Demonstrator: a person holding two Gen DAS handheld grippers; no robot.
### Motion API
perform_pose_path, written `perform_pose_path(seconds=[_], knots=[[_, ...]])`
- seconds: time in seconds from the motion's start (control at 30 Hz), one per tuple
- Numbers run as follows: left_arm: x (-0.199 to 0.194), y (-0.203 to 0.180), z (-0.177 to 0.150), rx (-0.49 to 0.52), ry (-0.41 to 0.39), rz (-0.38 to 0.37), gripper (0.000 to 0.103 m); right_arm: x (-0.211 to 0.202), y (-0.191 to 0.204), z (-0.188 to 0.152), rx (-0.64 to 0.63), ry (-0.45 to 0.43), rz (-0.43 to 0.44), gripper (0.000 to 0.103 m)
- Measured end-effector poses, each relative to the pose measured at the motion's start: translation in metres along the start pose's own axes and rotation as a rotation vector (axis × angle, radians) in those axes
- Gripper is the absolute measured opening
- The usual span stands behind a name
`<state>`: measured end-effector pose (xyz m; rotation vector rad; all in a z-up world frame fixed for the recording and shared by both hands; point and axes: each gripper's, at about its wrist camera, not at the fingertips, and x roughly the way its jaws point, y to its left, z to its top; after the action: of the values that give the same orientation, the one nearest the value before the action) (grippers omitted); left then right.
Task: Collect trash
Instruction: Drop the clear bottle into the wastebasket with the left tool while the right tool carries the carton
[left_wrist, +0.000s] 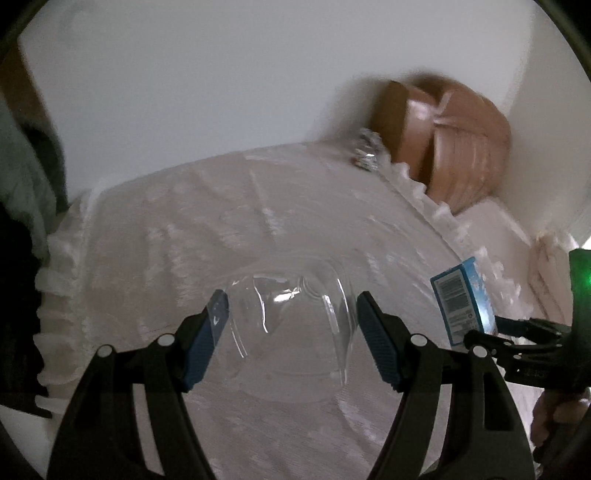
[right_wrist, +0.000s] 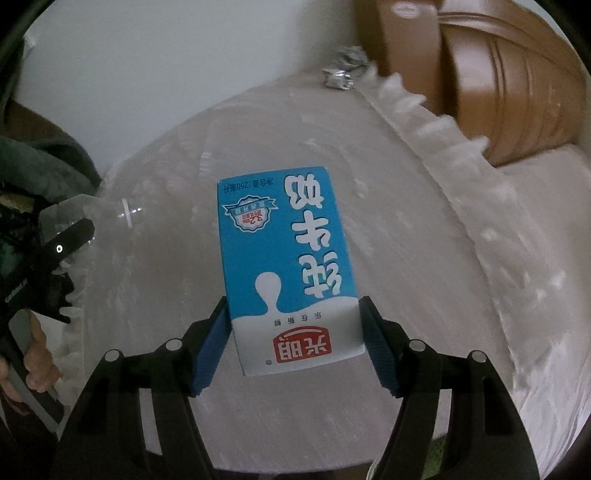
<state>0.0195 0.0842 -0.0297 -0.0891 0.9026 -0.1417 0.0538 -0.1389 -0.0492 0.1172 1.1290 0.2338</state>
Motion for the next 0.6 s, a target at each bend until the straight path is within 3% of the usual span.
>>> perform_pose_path(seconds=[0.27,0.6], knots=[[-0.010,-0.105,-0.018,0.213,0.037,-0.210,0.069,-0.049,-0.058,-0.071,0.088,-0.007,-0.135,0.069],[-0.020,-0.263,-0.075,0.578,0.173,-0.484,0.069,-0.124,-0.163,-0.209,0.458,-0.021,-0.305,0.069]])
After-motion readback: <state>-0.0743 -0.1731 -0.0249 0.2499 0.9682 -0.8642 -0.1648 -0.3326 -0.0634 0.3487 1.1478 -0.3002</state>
